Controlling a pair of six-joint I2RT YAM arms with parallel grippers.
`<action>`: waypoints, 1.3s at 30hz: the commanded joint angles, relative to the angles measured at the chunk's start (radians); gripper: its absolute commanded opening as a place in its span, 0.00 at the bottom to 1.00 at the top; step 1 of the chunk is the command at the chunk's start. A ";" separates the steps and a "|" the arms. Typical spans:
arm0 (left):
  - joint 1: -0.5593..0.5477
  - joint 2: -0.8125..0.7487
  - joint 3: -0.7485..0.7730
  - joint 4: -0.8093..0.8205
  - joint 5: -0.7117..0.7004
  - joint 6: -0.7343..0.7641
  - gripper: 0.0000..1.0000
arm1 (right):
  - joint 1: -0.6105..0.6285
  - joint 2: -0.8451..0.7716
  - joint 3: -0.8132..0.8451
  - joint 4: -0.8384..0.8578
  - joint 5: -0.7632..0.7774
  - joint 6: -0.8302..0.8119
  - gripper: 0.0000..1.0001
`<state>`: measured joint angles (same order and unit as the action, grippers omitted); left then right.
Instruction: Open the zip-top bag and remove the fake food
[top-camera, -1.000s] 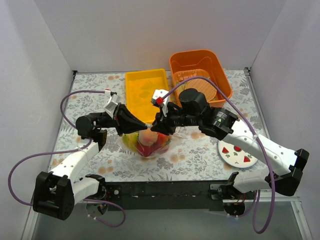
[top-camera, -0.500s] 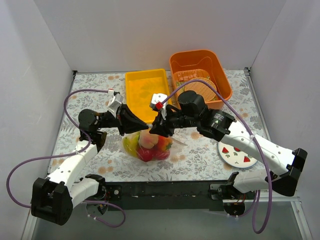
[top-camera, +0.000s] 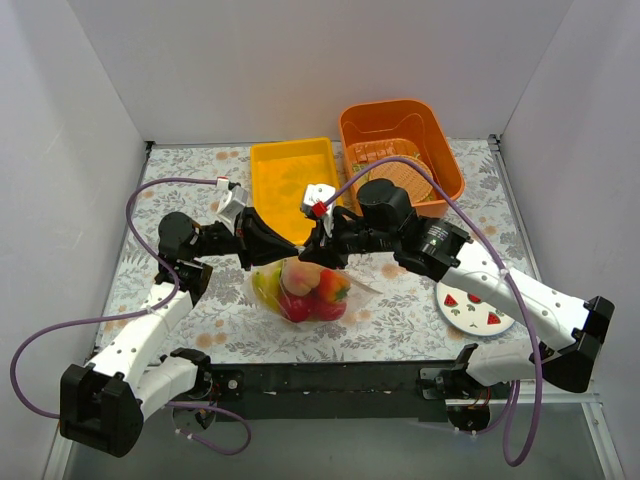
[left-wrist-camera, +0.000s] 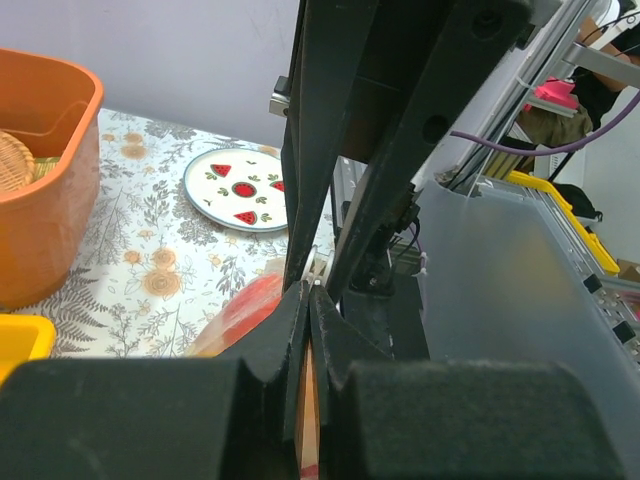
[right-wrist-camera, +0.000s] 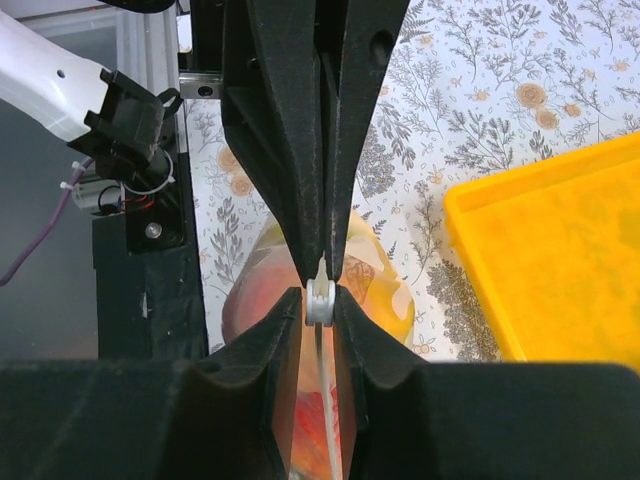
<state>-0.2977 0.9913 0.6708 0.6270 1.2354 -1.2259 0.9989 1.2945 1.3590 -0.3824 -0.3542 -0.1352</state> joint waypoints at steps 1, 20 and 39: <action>-0.004 -0.026 0.042 -0.019 -0.060 0.032 0.00 | 0.007 -0.007 0.019 0.060 -0.022 -0.004 0.29; -0.014 -0.026 0.041 -0.036 -0.062 0.048 0.00 | 0.003 0.017 0.054 0.046 0.009 -0.023 0.35; -0.015 -0.049 0.038 -0.059 -0.047 0.052 0.00 | -0.089 -0.070 -0.004 0.054 -0.233 -0.041 0.46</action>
<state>-0.3099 0.9844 0.6708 0.5568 1.2041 -1.1847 0.9257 1.2655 1.3682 -0.3786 -0.4767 -0.1650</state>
